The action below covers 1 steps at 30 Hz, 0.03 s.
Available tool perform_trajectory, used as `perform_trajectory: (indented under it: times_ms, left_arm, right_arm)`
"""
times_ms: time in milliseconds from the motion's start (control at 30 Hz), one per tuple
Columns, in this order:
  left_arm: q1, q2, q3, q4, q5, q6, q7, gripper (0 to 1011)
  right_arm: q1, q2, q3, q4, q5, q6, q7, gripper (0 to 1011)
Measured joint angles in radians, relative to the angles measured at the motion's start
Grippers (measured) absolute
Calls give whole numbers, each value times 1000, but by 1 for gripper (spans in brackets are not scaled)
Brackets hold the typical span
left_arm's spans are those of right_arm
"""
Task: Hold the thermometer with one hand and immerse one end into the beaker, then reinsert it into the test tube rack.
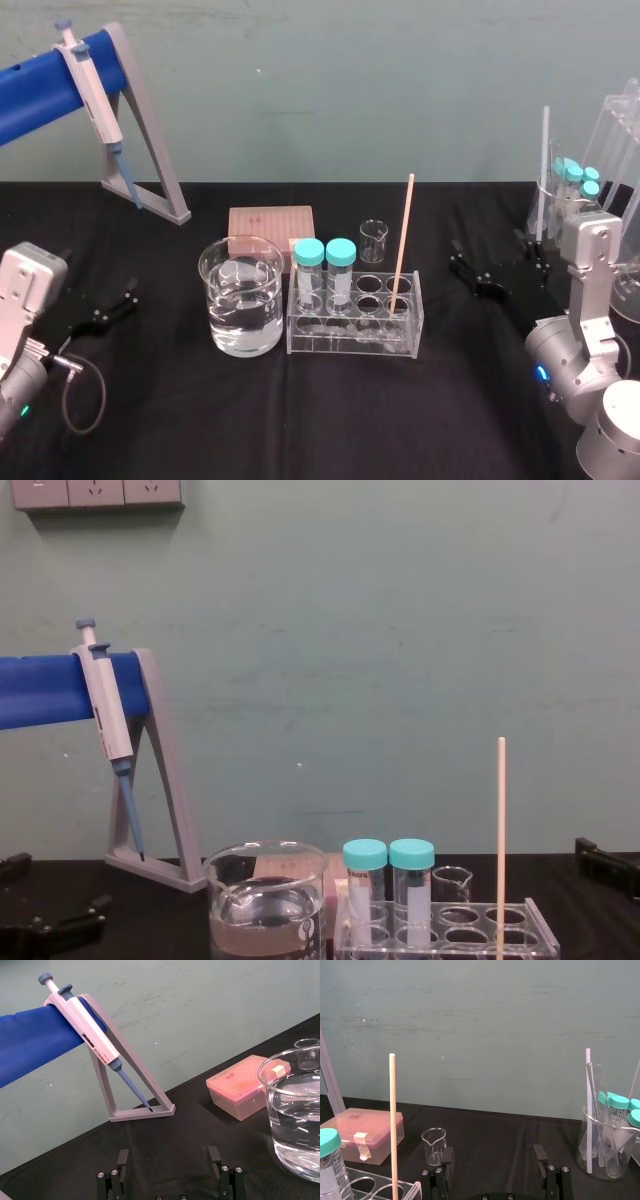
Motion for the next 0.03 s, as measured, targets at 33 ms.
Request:
perform_trajectory:
  times_ms: [33]
  left_arm:
    - [0, 0, 0, 0, 0, 0, 0, 1004]
  right_arm:
    - [0, 0, 0, 0, 0, 0, 0, 1003]
